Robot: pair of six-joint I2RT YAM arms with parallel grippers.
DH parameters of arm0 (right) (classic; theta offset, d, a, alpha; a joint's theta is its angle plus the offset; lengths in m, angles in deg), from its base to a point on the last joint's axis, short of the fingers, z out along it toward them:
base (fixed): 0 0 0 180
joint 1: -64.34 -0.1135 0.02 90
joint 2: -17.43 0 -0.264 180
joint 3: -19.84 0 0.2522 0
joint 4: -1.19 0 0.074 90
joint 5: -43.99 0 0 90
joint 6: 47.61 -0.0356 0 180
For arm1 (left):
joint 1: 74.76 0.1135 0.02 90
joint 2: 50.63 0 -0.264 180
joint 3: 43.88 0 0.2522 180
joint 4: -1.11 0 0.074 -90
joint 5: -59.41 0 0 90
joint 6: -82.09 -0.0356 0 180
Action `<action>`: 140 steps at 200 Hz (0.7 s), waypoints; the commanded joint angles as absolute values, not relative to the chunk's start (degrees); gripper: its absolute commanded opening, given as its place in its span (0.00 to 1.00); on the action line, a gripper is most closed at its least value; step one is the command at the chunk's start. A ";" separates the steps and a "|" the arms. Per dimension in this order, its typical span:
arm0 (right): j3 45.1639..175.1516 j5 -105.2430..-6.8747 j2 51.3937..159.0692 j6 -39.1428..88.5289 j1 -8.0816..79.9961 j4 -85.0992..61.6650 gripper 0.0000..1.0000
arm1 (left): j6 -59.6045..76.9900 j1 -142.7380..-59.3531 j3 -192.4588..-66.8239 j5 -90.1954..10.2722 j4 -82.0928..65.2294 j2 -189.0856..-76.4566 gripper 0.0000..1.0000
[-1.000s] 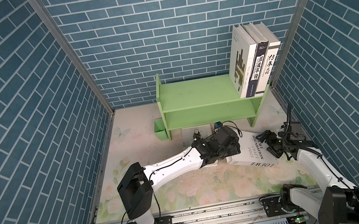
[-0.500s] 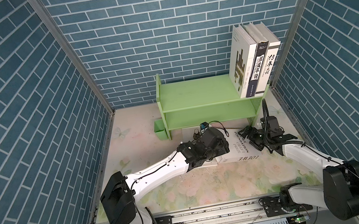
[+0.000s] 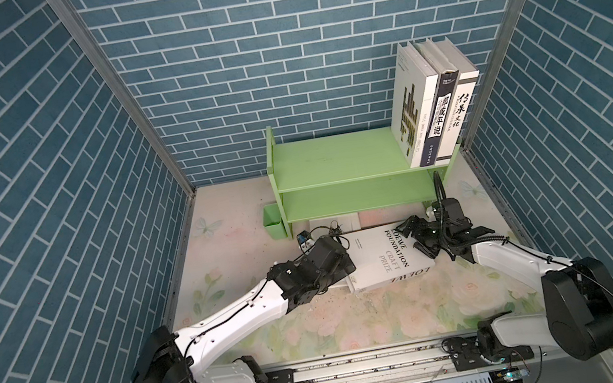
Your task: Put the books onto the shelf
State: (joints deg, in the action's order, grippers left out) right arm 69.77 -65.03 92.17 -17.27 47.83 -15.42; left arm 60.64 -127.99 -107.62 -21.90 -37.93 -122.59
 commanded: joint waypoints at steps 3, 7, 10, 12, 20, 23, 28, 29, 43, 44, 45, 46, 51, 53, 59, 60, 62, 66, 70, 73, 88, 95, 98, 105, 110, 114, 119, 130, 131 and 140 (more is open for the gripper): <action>66.80 -64.22 95.97 -19.24 47.35 -21.17 0.86 | 62.26 -126.33 -101.79 -26.90 -29.01 -120.95 0.99; 66.82 -64.14 96.15 -19.22 47.32 -21.18 0.86 | 62.24 -126.20 -101.38 -27.34 -28.08 -120.94 1.00; 66.90 -64.11 96.30 -19.22 47.31 -21.04 0.86 | 62.23 -126.13 -101.21 -27.68 -27.48 -121.08 1.00; 66.89 -64.11 96.39 -19.22 47.30 -21.08 0.86 | 62.14 -126.10 -101.16 -27.91 -27.23 -121.22 1.00; 66.92 -64.10 96.76 -19.19 47.16 -21.01 0.86 | 61.69 -125.93 -101.33 -28.89 -26.12 -122.00 1.00; 66.99 -64.11 96.91 -19.24 47.20 -21.01 0.86 | 61.43 -125.87 -101.42 -29.30 -25.71 -122.48 1.00; 67.15 -64.11 97.18 -19.21 47.17 -20.92 0.86 | 61.07 -125.76 -101.58 -30.02 -24.88 -123.21 1.00; 67.21 -64.11 97.21 -19.22 47.19 -20.92 0.86 | 60.99 -125.74 -101.72 -30.17 -24.74 -123.35 1.00; 67.43 -63.94 97.71 -19.20 47.06 -20.84 0.86 | 59.66 -125.41 -102.45 -32.11 -21.79 -125.94 1.00; 67.39 -63.94 97.74 -19.16 47.09 -20.83 0.86 | 59.54 -125.39 -102.50 -32.32 -21.61 -126.17 1.00; 67.42 -63.94 97.79 -19.19 47.06 -20.83 0.86 | 59.47 -125.39 -102.57 -32.47 -21.40 -126.37 1.00; 67.47 -63.94 97.82 -19.20 47.08 -20.83 0.86 | 59.40 -125.38 -102.61 -32.67 -21.15 -126.55 1.00; 67.60 -63.85 97.98 -19.22 47.11 -20.80 0.86 | 59.12 -125.07 -102.89 -33.30 -19.90 -127.60 1.00; 67.61 -63.85 98.01 -19.22 47.09 -20.86 0.86 | 58.92 -125.00 -103.05 -33.55 -19.50 -128.01 1.00; 67.74 -63.80 98.13 -19.22 47.03 -20.81 0.86 | 58.80 -124.69 -103.29 -34.09 -18.38 -128.98 1.00; 67.72 -63.78 98.21 -19.22 47.03 -20.87 0.86 | 58.80 -124.64 -103.32 -34.18 -18.15 -129.22 1.00; 67.71 -63.77 98.27 -19.22 47.00 -20.82 0.86 | 58.73 -124.47 -103.47 -34.41 -17.72 -129.63 0.99; 67.75 -63.76 98.44 -19.22 47.04 -20.84 0.86 | 58.63 -124.36 -103.53 -34.65 -16.81 -130.17 0.99; 67.71 -63.76 98.59 -19.22 47.03 -20.82 0.86 | 58.54 -124.13 -103.60 -34.84 -16.04 -130.86 0.99; 67.73 -63.76 98.63 -19.17 46.96 -20.82 0.86 | 58.53 -123.93 -103.63 -34.93 -15.49 -131.23 0.99; 67.76 -63.61 98.93 -19.43 46.91 -20.76 0.86 | 58.30 -123.07 -104.12 -35.31 -14.29 -133.61 0.99; 67.67 -63.54 99.06 -19.44 46.85 -20.74 0.86 | 57.97 -122.78 -104.53 -35.62 -13.83 -134.53 0.99; 67.67 -63.50 99.08 -19.51 46.85 -20.69 0.86 | 57.86 -122.70 -104.61 -35.68 -13.57 -134.86 0.99; 67.70 -63.42 99.15 -19.57 46.77 -20.69 0.86 | 57.39 -122.57 -105.03 -36.26 -12.95 -135.91 0.98; 67.59 -63.33 99.17 -19.60 46.78 -20.70 0.86 | 56.95 -122.44 -105.45 -36.82 -12.33 -136.58 0.98; 67.59 -63.26 99.17 -19.61 46.76 -20.74 0.86 | 56.55 -122.40 -105.87 -37.25 -11.95 -137.12 0.98; 67.62 -63.23 99.17 -19.70 46.72 -20.74 0.86 | 56.12 -122.34 -106.32 -37.73 -11.56 -137.78 0.98; 67.45 -63.10 99.19 -19.91 46.68 -20.69 0.86 | 55.52 -122.30 -107.37 -38.84 -10.58 -139.41 0.96; 67.45 -63.08 99.27 -19.87 46.67 -20.71 0.86 | 55.53 -122.30 -107.47 -39.02 -10.52 -139.53 0.96; 67.50 -63.06 99.40 -20.07 46.67 -20.67 0.86 | 54.01 -122.22 -108.10 -40.05 -9.35 -140.70 0.95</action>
State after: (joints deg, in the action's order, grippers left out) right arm 70.42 -65.69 95.62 -17.40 47.35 -10.96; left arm 57.71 -122.61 -105.67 -36.83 -13.43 -138.07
